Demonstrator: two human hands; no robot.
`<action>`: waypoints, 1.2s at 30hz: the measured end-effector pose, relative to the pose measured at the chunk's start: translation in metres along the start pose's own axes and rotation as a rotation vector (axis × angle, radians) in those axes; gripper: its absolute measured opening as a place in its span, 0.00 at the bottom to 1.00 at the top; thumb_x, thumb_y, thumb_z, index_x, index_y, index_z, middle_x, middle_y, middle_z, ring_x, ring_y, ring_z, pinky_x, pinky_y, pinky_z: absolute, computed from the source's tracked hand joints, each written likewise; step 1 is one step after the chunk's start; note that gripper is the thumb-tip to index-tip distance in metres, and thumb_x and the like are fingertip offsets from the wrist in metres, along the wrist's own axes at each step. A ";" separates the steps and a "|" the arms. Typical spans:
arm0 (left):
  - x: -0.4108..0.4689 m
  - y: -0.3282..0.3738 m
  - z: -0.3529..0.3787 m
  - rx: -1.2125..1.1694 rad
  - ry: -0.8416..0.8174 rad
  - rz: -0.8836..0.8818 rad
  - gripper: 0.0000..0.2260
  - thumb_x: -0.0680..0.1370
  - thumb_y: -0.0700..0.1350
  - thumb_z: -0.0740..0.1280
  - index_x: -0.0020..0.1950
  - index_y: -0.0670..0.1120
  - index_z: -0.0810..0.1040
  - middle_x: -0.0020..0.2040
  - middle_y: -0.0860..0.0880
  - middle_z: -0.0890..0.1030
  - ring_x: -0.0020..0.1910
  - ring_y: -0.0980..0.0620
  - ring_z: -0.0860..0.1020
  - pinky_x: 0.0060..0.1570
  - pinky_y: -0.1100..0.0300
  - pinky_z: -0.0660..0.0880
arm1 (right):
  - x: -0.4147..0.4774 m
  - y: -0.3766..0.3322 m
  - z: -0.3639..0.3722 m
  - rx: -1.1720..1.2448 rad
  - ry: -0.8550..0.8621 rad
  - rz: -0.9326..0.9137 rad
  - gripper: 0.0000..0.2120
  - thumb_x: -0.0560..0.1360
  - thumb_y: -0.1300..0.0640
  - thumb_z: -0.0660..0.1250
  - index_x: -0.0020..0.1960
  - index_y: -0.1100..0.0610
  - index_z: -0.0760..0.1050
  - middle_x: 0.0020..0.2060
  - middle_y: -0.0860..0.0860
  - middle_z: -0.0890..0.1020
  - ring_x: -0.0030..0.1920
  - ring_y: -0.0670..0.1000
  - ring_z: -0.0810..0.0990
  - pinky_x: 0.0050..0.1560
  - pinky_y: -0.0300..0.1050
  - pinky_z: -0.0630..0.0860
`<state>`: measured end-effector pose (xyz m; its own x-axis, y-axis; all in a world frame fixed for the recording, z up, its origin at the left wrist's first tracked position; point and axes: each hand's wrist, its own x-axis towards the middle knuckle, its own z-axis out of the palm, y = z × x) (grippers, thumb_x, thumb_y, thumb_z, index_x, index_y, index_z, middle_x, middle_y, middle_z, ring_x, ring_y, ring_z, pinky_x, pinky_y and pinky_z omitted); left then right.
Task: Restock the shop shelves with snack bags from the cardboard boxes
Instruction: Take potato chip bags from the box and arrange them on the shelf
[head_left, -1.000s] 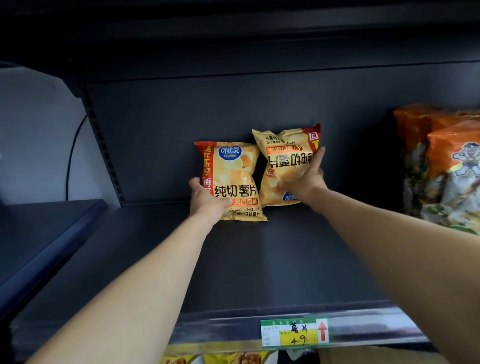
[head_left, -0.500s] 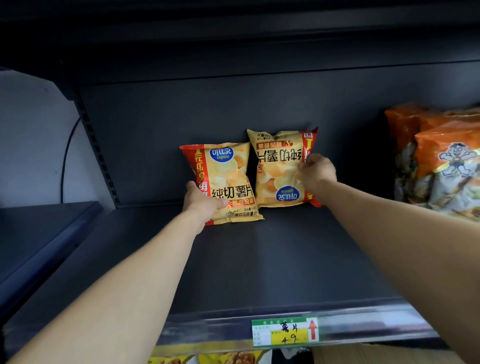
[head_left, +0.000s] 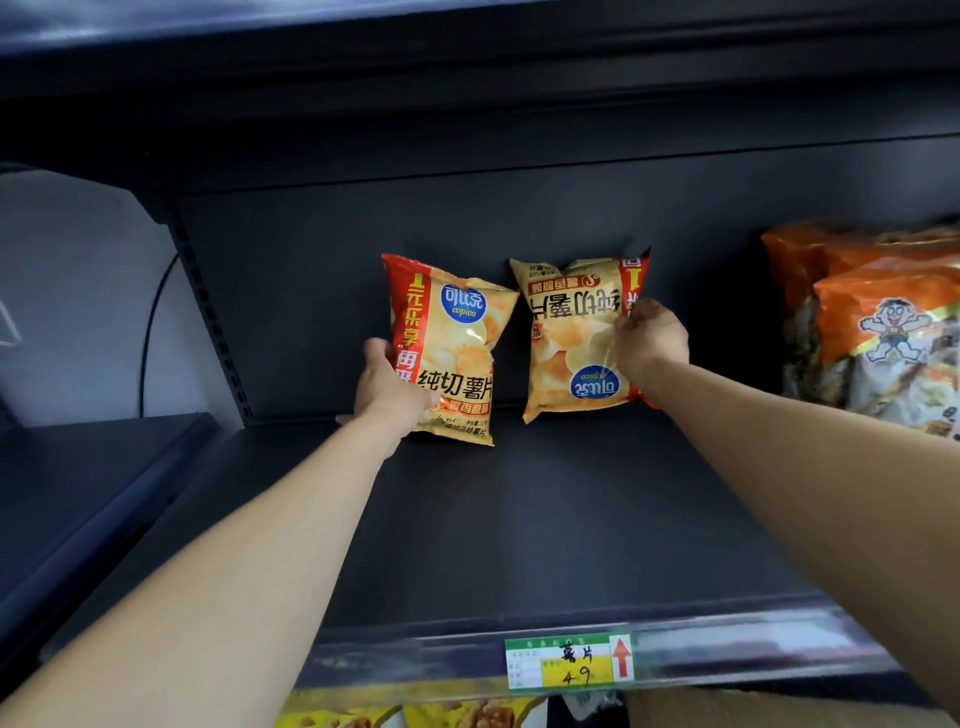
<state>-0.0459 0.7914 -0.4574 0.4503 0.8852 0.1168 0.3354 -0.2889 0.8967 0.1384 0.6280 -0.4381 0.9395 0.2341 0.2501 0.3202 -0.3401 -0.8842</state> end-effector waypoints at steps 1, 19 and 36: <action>-0.001 0.003 -0.003 0.015 -0.008 0.013 0.26 0.70 0.36 0.74 0.56 0.54 0.62 0.45 0.55 0.74 0.56 0.44 0.77 0.65 0.38 0.68 | -0.001 -0.002 -0.001 -0.006 0.009 0.003 0.10 0.81 0.54 0.56 0.58 0.52 0.74 0.45 0.49 0.75 0.46 0.52 0.76 0.56 0.52 0.76; -0.016 0.005 -0.011 -0.113 -0.042 -0.054 0.21 0.75 0.35 0.69 0.64 0.48 0.66 0.58 0.46 0.75 0.54 0.48 0.77 0.46 0.54 0.75 | -0.022 -0.018 -0.009 -0.002 0.008 0.024 0.10 0.80 0.57 0.57 0.57 0.53 0.75 0.48 0.52 0.78 0.50 0.56 0.78 0.59 0.53 0.74; -0.011 0.012 0.009 0.209 0.345 -0.046 0.27 0.73 0.35 0.69 0.68 0.45 0.62 0.68 0.43 0.63 0.68 0.42 0.65 0.63 0.47 0.67 | -0.011 -0.015 -0.001 -0.188 0.028 -0.164 0.11 0.78 0.58 0.57 0.55 0.54 0.76 0.50 0.54 0.80 0.48 0.56 0.78 0.44 0.43 0.71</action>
<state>-0.0393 0.7746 -0.4522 0.1390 0.9589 0.2472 0.5259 -0.2830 0.8021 0.1231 0.6295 -0.4267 0.8753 0.2755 0.3973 0.4831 -0.4640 -0.7425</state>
